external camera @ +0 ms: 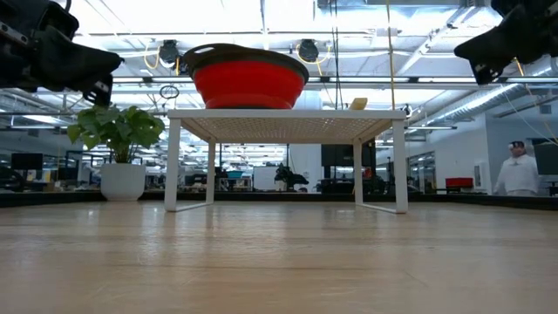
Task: Pick & Place Fruit
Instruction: Return To Home position
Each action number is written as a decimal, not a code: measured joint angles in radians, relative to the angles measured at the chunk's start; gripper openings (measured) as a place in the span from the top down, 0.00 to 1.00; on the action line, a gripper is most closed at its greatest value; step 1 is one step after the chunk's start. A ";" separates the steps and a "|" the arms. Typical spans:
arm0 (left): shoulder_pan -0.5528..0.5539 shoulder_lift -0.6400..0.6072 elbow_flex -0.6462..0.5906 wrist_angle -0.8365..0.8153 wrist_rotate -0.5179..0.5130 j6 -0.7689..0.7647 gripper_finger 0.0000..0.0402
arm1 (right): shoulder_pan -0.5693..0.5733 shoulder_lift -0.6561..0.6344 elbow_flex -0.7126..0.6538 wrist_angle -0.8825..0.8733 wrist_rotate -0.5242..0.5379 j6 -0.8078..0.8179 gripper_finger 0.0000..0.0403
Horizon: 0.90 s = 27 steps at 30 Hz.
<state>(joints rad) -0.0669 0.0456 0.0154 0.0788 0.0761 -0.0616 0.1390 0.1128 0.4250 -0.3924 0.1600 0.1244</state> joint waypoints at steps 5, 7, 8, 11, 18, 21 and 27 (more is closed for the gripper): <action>0.000 0.000 0.000 0.000 0.000 0.052 0.95 | 0.000 -0.084 -0.054 0.001 0.002 0.045 0.98; 0.000 0.000 0.000 0.000 0.000 0.053 0.95 | 0.000 -0.111 -0.081 0.000 0.006 0.048 0.98; 0.000 0.000 0.000 0.000 0.000 0.053 0.95 | 0.000 -0.111 -0.092 0.007 0.018 0.057 0.98; 0.000 0.000 0.000 0.001 0.000 0.053 0.95 | 0.000 -0.107 -0.121 0.030 0.033 0.074 0.98; 0.000 0.000 0.000 0.001 0.000 0.060 0.95 | 0.000 -0.110 -0.217 0.112 0.023 0.073 0.98; 0.000 0.000 0.000 0.001 0.000 0.060 0.95 | 0.000 -0.108 -0.260 0.154 0.025 0.073 0.98; 0.000 0.000 0.000 0.000 0.000 0.125 0.95 | 0.000 -0.109 -0.296 0.217 0.025 0.028 0.98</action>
<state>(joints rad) -0.0669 0.0452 0.0154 0.0791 0.0758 0.0630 0.1390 0.0037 0.1287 -0.1753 0.1852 0.1522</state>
